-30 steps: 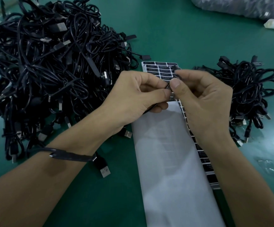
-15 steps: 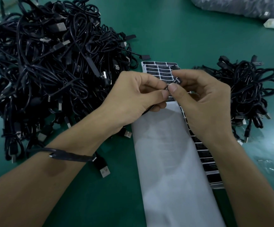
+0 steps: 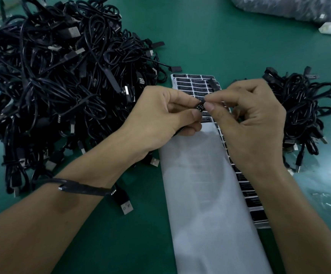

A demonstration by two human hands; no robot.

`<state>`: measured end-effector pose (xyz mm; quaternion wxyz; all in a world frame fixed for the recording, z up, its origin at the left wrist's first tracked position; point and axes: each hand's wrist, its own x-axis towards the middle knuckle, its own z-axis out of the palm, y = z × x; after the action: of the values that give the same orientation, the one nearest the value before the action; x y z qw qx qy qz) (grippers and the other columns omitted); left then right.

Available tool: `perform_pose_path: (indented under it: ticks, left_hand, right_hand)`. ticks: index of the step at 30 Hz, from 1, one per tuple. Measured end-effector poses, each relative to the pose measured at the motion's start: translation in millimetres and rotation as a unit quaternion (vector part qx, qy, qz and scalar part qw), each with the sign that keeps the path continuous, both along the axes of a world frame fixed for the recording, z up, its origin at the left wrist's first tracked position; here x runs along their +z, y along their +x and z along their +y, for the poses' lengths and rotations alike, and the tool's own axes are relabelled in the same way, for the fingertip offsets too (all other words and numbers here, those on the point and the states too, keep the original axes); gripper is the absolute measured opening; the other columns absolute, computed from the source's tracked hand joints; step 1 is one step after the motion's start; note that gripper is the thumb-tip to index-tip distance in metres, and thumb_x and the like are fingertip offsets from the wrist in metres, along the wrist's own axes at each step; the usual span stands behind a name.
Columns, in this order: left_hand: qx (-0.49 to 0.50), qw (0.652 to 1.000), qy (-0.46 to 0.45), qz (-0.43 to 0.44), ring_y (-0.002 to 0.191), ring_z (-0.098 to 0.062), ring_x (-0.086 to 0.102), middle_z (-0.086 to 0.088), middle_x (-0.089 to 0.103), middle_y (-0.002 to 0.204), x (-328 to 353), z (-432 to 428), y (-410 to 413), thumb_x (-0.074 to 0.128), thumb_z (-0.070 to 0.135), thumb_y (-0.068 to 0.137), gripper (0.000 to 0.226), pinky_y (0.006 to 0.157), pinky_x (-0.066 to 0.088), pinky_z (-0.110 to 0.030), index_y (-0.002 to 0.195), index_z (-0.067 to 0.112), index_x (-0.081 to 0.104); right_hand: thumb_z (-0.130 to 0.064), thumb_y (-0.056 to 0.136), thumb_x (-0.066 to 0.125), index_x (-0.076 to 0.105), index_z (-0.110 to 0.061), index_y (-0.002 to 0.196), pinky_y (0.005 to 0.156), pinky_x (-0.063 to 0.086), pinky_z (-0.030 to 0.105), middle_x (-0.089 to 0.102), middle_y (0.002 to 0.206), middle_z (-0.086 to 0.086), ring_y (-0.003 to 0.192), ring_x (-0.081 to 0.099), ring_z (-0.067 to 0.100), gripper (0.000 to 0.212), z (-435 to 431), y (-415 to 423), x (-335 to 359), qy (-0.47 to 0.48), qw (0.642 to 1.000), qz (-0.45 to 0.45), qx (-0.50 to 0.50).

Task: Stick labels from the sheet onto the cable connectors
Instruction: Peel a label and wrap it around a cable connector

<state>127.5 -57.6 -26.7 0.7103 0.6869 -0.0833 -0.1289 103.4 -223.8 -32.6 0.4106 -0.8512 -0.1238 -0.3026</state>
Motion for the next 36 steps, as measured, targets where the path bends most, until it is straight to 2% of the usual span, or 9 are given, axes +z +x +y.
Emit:
perform_pose_path:
  ticks: [3, 7, 11, 13, 18, 20, 23, 29, 36]
  left_hand:
    - [0.006, 1.0, -0.011, -0.001, 0.066, -0.018, 0.073, -0.019, 0.075, 0.078, 0.1, 0.8, -1.0, 0.069, -0.003, 0.09, 0.017, 0.062, 0.059, -0.023, 0.107, 0.0, 0.068]
    - [0.003, 1.0, -0.022, -0.015, 0.061, -0.02, 0.071, -0.025, 0.073, 0.076, 0.9, 2.2, -2.3, 0.069, -0.007, 0.09, 0.023, 0.061, 0.058, -0.025, 0.108, 0.003, 0.061]
    - [0.005, 1.0, -0.027, -0.01, 0.064, -0.022, 0.073, -0.02, 0.073, 0.072, 0.4, 1.2, -2.2, 0.071, -0.008, 0.087, 0.023, 0.062, 0.061, -0.028, 0.099, 0.008, 0.061]
    - [0.005, 0.999, -0.031, -0.003, 0.064, -0.021, 0.073, -0.022, 0.073, 0.074, 0.8, 1.2, -1.9, 0.072, -0.007, 0.087, 0.022, 0.061, 0.059, -0.025, 0.1, 0.007, 0.061]
    - [0.011, 0.999, -0.04, 0.007, 0.066, -0.02, 0.074, -0.02, 0.074, 0.076, -0.3, 0.7, -0.5, 0.069, -0.006, 0.089, 0.019, 0.06, 0.058, -0.022, 0.1, 0.009, 0.063]
    - [0.012, 0.999, -0.04, 0.007, 0.067, -0.02, 0.074, -0.02, 0.075, 0.077, -0.8, 0.7, 0.1, 0.068, -0.006, 0.09, 0.019, 0.061, 0.059, -0.023, 0.101, 0.008, 0.063]
    - [0.013, 0.999, -0.041, 0.012, 0.067, -0.021, 0.074, -0.02, 0.075, 0.079, -0.8, 0.7, 0.3, 0.069, -0.007, 0.089, 0.019, 0.061, 0.059, -0.023, 0.101, 0.007, 0.064]
    - [0.012, 0.999, -0.04, 0.015, 0.068, -0.02, 0.074, -0.021, 0.075, 0.08, -0.3, 1.2, -0.5, 0.069, -0.006, 0.089, 0.018, 0.063, 0.06, -0.024, 0.101, 0.007, 0.065]
    - [0.01, 1.0, -0.026, 0.01, 0.069, -0.018, 0.074, -0.017, 0.076, 0.079, 0.3, 1.8, -1.1, 0.07, -0.006, 0.088, 0.018, 0.064, 0.06, -0.023, 0.1, 0.007, 0.066]
  right_hand:
    - [-0.01, 0.089, 0.072, 0.069, -0.03, 0.094, 0.072, 0.039, 0.007, 0.062, 0.092, -0.01, 0.085, 0.057, -0.003, 0.021, 2.5, -0.7, 0.8, 0.002, 1.0, 0.0, 0.028]
    - [-0.008, 0.091, 0.068, 0.066, -0.033, 0.094, 0.071, 0.045, 0.014, 0.066, 0.086, -0.021, 0.079, 0.062, -0.001, 0.026, 4.9, 0.0, 2.0, 0.06, 0.997, 0.013, 0.051]
    - [-0.006, 0.091, 0.068, 0.068, -0.036, 0.1, 0.073, 0.048, 0.018, 0.068, 0.078, -0.017, 0.075, 0.063, 0.001, 0.031, 3.0, 0.9, 2.4, 0.118, 0.99, 0.042, 0.058]
    - [-0.004, 0.09, 0.067, 0.069, -0.034, 0.097, 0.072, 0.048, 0.018, 0.068, 0.077, -0.015, 0.074, 0.062, 0.001, 0.031, 2.1, 1.8, 2.4, 0.132, 0.988, 0.054, 0.06]
    - [-0.004, 0.088, 0.069, 0.068, -0.031, 0.089, 0.075, 0.05, 0.02, 0.07, 0.093, 0.002, 0.08, 0.063, 0.006, 0.027, 2.5, 2.1, 3.8, 0.155, 0.984, 0.071, 0.055]
    - [-0.006, 0.088, 0.071, 0.068, -0.03, 0.09, 0.073, 0.05, 0.017, 0.071, 0.092, -0.003, 0.079, 0.063, 0.004, 0.025, 3.1, 2.3, 4.7, 0.17, 0.981, 0.074, 0.059]
    - [-0.002, 0.088, 0.069, 0.068, -0.03, 0.089, 0.074, 0.05, 0.016, 0.07, 0.083, -0.017, 0.079, 0.065, 0.0, 0.028, 4.2, 2.6, 6.0, 0.178, 0.979, 0.077, 0.061]
    - [-0.008, 0.087, 0.071, 0.068, -0.031, 0.089, 0.076, 0.051, 0.018, 0.071, 0.09, -0.01, 0.082, 0.066, 0.003, 0.024, 3.6, 2.0, 5.7, 0.159, 0.981, 0.094, 0.051]
    - [-0.004, 0.089, 0.068, 0.065, -0.032, 0.087, 0.067, 0.048, 0.016, 0.066, 0.073, -0.016, 0.071, 0.061, 0.001, 0.028, 4.4, 1.3, 6.9, 0.157, 0.982, 0.088, 0.055]
